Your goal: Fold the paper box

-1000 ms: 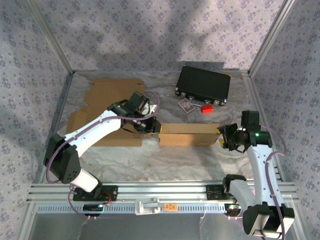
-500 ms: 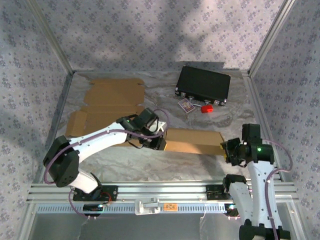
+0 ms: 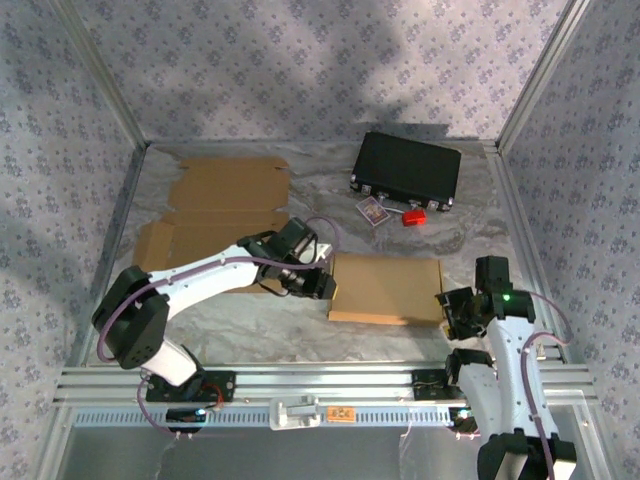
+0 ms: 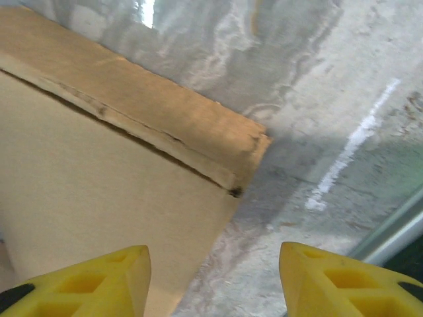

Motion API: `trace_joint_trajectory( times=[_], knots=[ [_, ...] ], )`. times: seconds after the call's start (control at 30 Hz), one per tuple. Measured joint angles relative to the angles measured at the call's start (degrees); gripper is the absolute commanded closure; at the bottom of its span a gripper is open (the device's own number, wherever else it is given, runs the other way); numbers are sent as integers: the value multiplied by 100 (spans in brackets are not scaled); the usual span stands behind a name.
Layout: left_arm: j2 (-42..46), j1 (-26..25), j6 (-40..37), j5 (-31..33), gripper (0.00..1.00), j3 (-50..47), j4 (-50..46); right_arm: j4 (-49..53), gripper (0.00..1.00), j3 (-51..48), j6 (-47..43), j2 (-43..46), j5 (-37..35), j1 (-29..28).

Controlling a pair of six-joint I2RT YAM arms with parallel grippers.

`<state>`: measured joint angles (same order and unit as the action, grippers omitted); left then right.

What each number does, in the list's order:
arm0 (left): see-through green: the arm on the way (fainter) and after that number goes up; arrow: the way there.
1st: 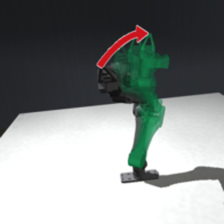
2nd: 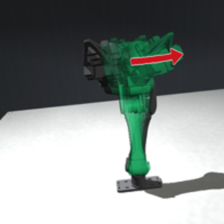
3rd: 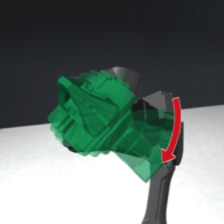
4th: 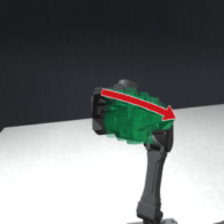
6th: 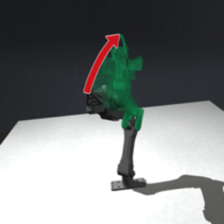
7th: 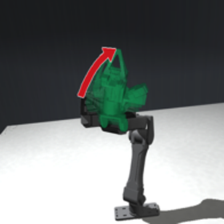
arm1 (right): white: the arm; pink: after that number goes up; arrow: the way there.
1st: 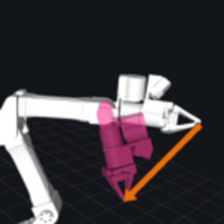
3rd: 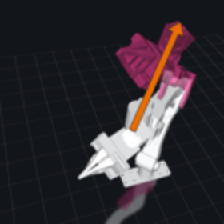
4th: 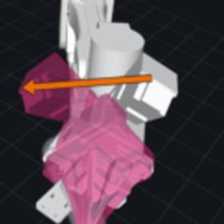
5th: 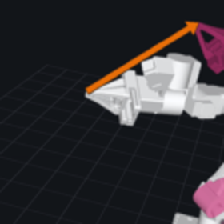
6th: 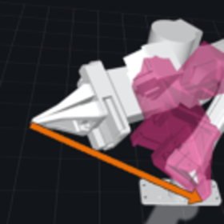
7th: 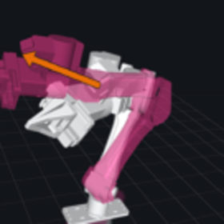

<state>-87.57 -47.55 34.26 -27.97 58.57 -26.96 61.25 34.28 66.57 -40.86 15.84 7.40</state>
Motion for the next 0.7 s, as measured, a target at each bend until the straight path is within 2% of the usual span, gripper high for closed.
trace_joint_trajectory(
  times=[0.17, 0.27, 0.33, 0.5, 0.7],
  knots=[
    [-254, 686, 431, -101, 65, 0, 260, -741, 33, -568, 352, 208, 179, -173],
    [-494, 931, 577, -133, 65, 4, 382, -1067, 35, -960, 715, 243, 275, -247],
    [-682, 960, 638, -221, 65, 20, 455, -1266, 42, -1091, 929, 243, 306, -310],
    [-1003, 898, 953, -483, 59, 22, 859, -1969, 53, -1270, 1215, 212, 308, -352],
    [-1263, 754, 1300, -686, 56, 85, 1314, -2354, 54, -1279, 1270, -57, 332, -229]
  ],
)
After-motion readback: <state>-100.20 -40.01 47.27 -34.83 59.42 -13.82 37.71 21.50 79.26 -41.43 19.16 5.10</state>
